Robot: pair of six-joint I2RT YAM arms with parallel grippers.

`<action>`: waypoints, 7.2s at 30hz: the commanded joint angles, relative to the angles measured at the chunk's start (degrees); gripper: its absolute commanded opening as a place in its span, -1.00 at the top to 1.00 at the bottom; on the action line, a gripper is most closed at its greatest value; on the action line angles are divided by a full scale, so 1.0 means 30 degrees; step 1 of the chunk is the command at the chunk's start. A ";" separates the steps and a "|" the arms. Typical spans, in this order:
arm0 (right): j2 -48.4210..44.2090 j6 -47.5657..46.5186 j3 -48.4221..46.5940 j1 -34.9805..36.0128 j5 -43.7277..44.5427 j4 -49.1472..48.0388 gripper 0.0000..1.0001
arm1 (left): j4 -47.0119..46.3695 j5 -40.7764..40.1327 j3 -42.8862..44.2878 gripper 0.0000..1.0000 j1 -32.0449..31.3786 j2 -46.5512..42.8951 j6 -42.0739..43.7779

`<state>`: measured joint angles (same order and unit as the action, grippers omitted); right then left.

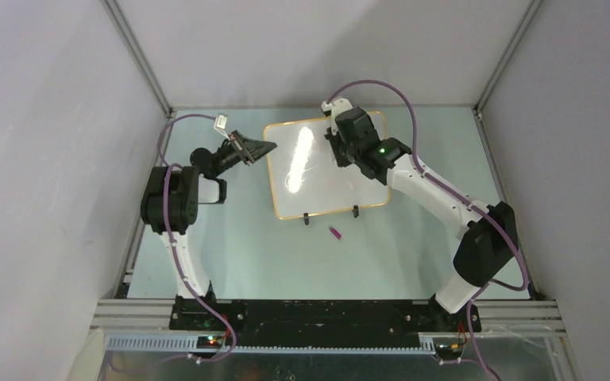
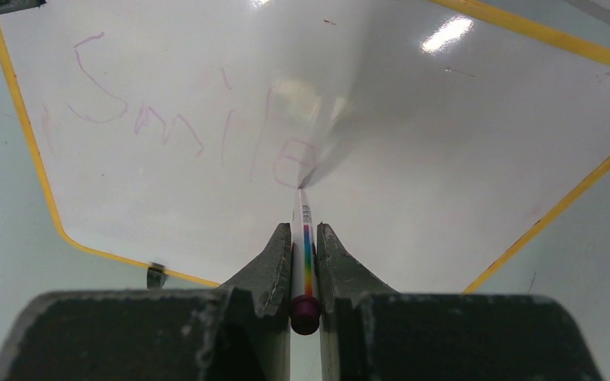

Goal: Write a sentence on the whiteboard

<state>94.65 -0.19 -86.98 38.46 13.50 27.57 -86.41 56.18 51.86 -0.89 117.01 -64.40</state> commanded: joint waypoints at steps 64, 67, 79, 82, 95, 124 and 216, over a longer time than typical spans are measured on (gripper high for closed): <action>-0.0194 -0.0326 0.1082 -0.0510 0.1790 -0.0593 1.00 | -0.0405 0.1363 -0.0330 1.00 -0.0344 -0.0039 0.1487; -0.0279 -0.0294 0.1292 -0.0287 0.1748 -0.0626 1.00 | -0.0405 0.1345 -0.0294 1.00 -0.0349 -0.0011 0.1465; -0.0676 -0.0412 0.1309 0.0138 0.1611 -0.0864 1.00 | -0.0405 0.1359 -0.0271 1.00 -0.0344 -0.0010 0.1460; -0.1316 -0.0394 0.1009 0.0067 0.1294 -0.0587 1.00 | -0.0422 0.1341 -0.0258 1.00 -0.0333 -0.0006 0.1458; -0.5414 0.0598 0.2416 0.0274 -0.0900 -0.0977 1.00 | -0.0405 0.1257 -0.0244 1.00 -0.0349 0.0016 0.1472; -0.2808 0.0891 0.5268 0.6210 0.0640 -0.7573 1.00 | -0.0405 0.1206 -0.0324 1.00 -0.0295 -0.0050 0.1516; 0.2167 -0.1076 0.1581 0.7055 0.4041 -0.5340 1.00 | -0.0405 0.1165 -0.0387 1.00 -0.0289 -0.0099 0.1575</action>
<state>102.35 -3.57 -82.41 60.18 23.24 10.37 -86.46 56.34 51.72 -0.84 117.01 -63.86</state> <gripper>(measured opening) 0.142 0.101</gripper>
